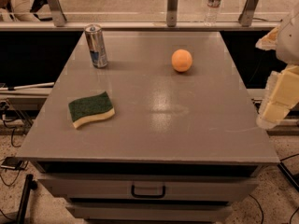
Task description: Pick orange
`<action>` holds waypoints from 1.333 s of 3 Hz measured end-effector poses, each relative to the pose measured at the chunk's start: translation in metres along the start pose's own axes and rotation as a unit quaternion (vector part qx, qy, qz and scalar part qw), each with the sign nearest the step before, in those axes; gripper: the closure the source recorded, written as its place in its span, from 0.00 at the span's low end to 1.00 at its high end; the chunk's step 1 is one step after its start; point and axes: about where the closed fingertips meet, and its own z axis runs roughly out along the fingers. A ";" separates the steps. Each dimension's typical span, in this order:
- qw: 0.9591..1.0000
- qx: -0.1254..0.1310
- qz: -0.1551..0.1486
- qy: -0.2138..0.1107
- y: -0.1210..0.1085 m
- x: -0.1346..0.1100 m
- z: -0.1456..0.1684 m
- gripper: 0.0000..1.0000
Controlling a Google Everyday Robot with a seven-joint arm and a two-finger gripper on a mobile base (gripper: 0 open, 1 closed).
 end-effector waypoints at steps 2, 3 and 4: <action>1.000 0.013 -0.006 -0.014 -0.011 -0.003 -0.004 0.00; 0.998 0.034 -0.009 -0.061 -0.047 -0.013 -0.003 0.00; 0.995 0.038 -0.004 -0.097 -0.075 -0.021 0.005 0.00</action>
Offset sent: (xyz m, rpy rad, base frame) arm 0.0215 -0.0024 0.0094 0.0351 -0.0545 0.0275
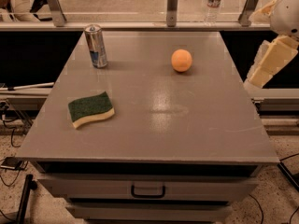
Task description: Pick orange
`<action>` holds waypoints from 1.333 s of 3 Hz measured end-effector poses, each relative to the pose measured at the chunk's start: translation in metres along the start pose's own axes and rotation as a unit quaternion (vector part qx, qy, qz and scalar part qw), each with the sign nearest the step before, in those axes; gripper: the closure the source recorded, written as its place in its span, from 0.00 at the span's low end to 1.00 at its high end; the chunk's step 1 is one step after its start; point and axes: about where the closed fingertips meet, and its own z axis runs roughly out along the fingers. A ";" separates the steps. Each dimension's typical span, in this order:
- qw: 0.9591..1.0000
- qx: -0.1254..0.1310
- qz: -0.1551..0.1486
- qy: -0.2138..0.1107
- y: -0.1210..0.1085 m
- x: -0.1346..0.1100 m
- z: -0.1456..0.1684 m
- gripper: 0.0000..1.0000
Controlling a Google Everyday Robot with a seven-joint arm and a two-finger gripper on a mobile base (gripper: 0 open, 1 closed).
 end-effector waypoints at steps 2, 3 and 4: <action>0.995 -0.001 0.052 -0.086 -0.062 -0.011 0.060 0.00; 0.987 -0.007 0.070 -0.145 -0.093 -0.024 0.102 0.00; 0.980 -0.012 0.076 -0.181 -0.112 -0.029 0.128 0.00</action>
Offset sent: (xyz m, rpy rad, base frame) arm 0.1333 0.0186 -0.0471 0.3399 -0.0242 -0.0576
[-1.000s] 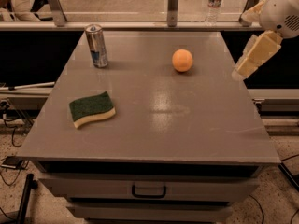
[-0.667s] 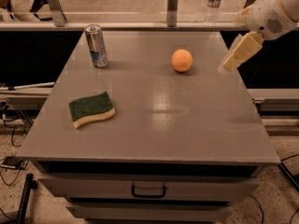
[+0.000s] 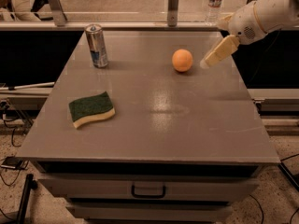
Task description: Pick orange
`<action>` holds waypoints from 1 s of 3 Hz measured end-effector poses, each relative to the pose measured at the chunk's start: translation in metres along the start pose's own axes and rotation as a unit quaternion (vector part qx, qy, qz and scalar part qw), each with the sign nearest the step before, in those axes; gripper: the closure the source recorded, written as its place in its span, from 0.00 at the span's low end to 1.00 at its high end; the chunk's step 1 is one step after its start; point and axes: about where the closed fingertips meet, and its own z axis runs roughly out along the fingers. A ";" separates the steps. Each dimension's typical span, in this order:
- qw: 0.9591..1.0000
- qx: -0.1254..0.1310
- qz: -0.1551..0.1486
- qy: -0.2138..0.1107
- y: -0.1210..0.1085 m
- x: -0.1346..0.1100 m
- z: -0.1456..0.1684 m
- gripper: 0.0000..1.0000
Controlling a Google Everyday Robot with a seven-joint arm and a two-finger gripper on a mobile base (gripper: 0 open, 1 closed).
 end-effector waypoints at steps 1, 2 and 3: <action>0.999 -0.019 0.007 -0.031 -0.012 0.000 0.034 0.00; 0.998 -0.042 0.011 -0.047 -0.014 0.002 0.065 0.00; 0.996 -0.064 0.010 -0.055 -0.011 0.002 0.093 0.00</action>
Offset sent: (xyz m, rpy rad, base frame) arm 0.0600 0.0460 -0.0625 0.1463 0.0574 0.0989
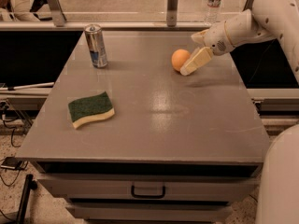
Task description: Pick orange
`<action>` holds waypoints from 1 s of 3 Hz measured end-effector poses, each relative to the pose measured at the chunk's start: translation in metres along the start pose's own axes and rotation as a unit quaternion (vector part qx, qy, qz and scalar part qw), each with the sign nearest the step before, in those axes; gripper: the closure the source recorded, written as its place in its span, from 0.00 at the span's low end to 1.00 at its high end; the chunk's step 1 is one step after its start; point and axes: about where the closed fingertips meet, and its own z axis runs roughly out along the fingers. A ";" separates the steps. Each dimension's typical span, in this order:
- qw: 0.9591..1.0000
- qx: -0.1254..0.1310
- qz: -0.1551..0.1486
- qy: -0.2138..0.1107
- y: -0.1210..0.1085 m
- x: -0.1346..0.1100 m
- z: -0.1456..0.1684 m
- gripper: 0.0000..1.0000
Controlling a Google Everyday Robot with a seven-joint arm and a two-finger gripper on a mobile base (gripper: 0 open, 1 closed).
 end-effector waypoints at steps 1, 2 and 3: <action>1.000 0.000 0.000 0.000 0.000 0.000 0.000 0.00; 1.000 -0.003 0.000 0.000 0.001 0.000 0.004 0.14; 1.000 -0.006 0.000 0.000 0.001 0.000 0.007 0.37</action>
Offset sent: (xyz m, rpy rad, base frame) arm 0.0000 0.0001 -0.0001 0.0000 0.0001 0.0002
